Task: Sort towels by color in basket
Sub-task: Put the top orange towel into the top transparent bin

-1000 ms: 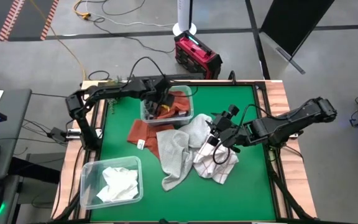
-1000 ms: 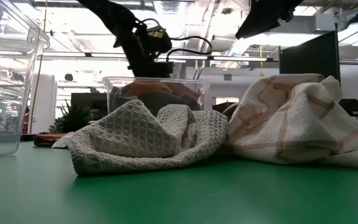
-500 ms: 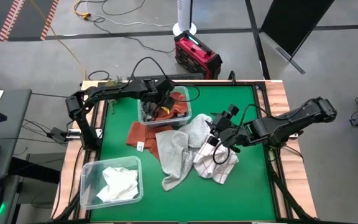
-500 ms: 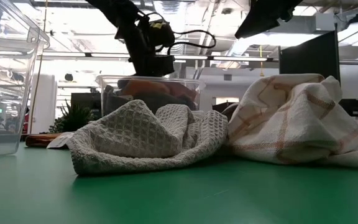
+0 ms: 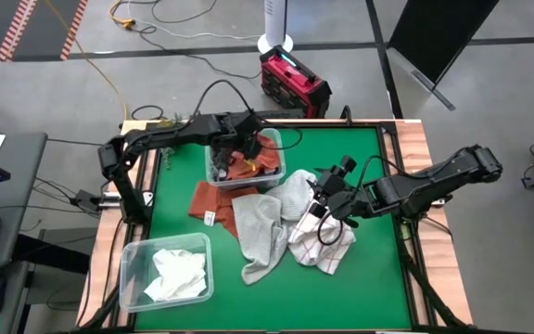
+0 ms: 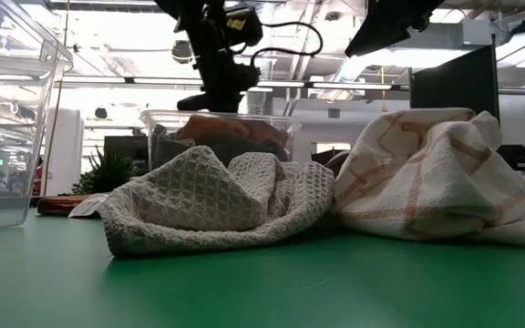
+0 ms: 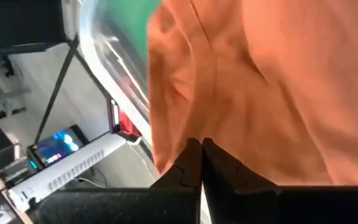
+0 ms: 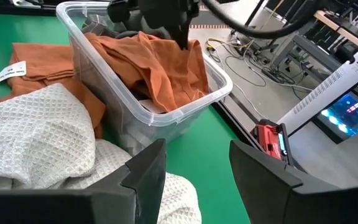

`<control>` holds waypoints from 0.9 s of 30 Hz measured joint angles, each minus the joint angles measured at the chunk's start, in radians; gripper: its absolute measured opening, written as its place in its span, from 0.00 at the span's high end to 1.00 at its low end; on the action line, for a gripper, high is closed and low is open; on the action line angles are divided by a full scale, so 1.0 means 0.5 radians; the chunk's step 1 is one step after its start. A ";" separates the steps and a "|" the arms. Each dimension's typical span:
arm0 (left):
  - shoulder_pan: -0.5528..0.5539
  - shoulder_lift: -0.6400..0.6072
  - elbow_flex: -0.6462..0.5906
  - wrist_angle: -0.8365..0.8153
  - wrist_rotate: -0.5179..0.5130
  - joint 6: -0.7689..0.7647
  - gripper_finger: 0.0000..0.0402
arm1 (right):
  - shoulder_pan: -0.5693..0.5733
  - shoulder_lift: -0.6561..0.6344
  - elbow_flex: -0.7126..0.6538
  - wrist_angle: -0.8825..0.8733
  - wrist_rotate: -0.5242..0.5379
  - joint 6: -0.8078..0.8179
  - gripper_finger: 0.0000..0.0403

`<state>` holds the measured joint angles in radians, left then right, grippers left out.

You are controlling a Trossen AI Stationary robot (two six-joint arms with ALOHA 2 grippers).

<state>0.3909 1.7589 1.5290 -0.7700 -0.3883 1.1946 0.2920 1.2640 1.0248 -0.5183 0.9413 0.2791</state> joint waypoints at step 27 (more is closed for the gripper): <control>-0.061 0.002 -0.012 -0.096 -0.073 0.014 1.00 | 0.006 0.000 0.000 0.016 -0.001 -0.042 0.47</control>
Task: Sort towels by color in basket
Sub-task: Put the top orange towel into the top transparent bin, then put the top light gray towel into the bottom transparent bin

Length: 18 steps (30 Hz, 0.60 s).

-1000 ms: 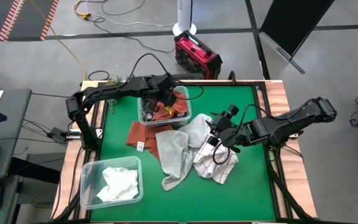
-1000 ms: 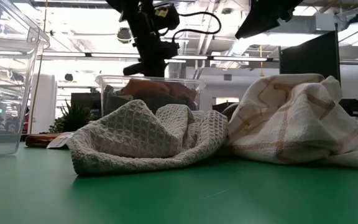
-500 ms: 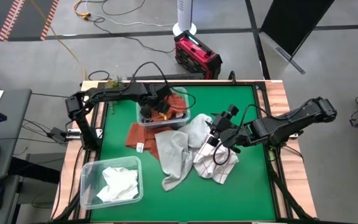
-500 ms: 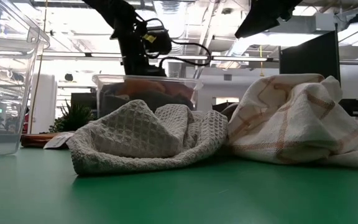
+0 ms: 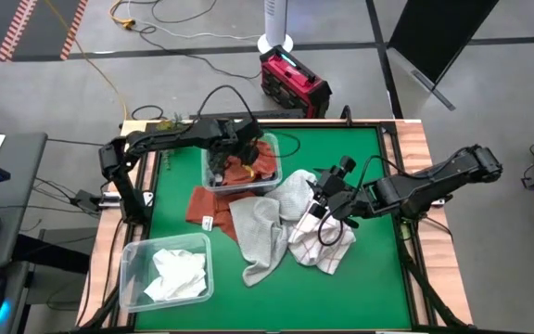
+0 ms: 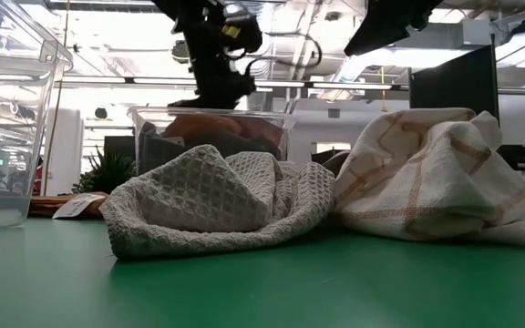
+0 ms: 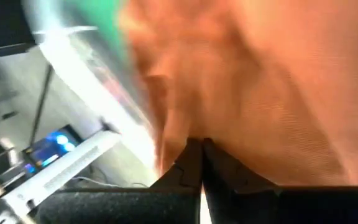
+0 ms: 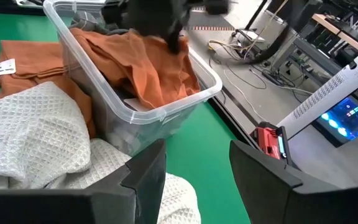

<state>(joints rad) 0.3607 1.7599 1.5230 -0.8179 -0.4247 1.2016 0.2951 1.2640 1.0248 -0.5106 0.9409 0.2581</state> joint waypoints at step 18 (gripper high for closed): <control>-0.156 -0.417 0.120 -0.188 0.976 -1.062 1.00 | 0.062 -0.004 0.000 -0.497 0.001 0.362 0.47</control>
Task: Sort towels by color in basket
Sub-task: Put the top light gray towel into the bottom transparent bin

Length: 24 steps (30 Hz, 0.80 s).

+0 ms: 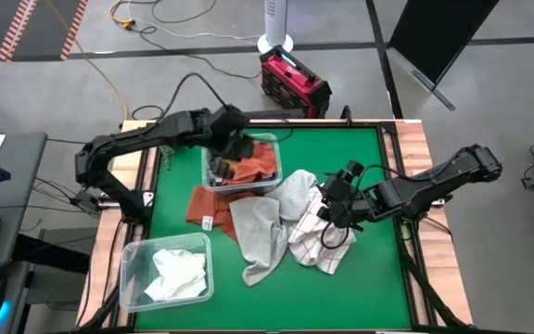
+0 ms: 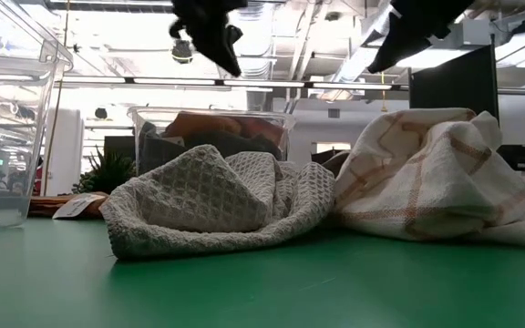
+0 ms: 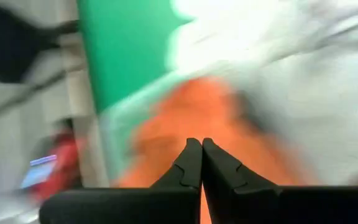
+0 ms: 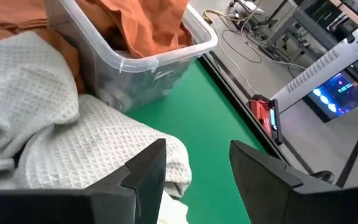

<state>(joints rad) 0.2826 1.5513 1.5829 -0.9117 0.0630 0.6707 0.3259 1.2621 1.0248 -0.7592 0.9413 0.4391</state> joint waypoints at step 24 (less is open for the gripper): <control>-0.993 0.112 -0.372 0.346 -0.398 -0.415 1.00 | -0.138 -0.001 0.000 0.684 -0.316 -0.452 0.47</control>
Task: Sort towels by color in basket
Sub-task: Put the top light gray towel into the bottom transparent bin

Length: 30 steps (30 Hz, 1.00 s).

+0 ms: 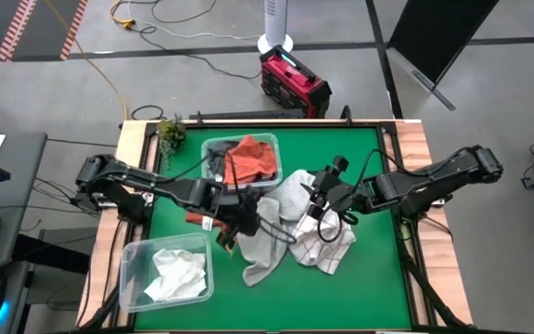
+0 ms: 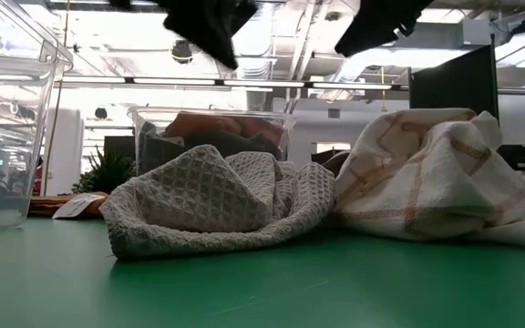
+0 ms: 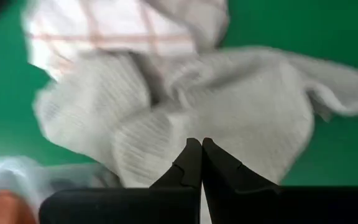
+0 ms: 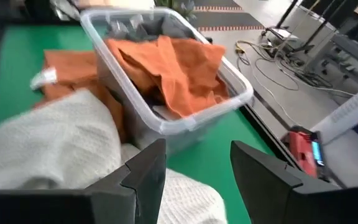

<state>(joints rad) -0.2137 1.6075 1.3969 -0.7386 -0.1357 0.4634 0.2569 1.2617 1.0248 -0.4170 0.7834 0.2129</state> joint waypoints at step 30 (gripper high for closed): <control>0.001 -0.362 -0.746 0.925 -0.035 -0.439 0.66 | 0.593 0.318 0.331 -0.326 0.189 0.447 0.54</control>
<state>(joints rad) -0.2130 1.4264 1.0238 -0.2762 -0.1532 0.2441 0.5534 1.4208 1.1903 -0.5799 0.8778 0.4365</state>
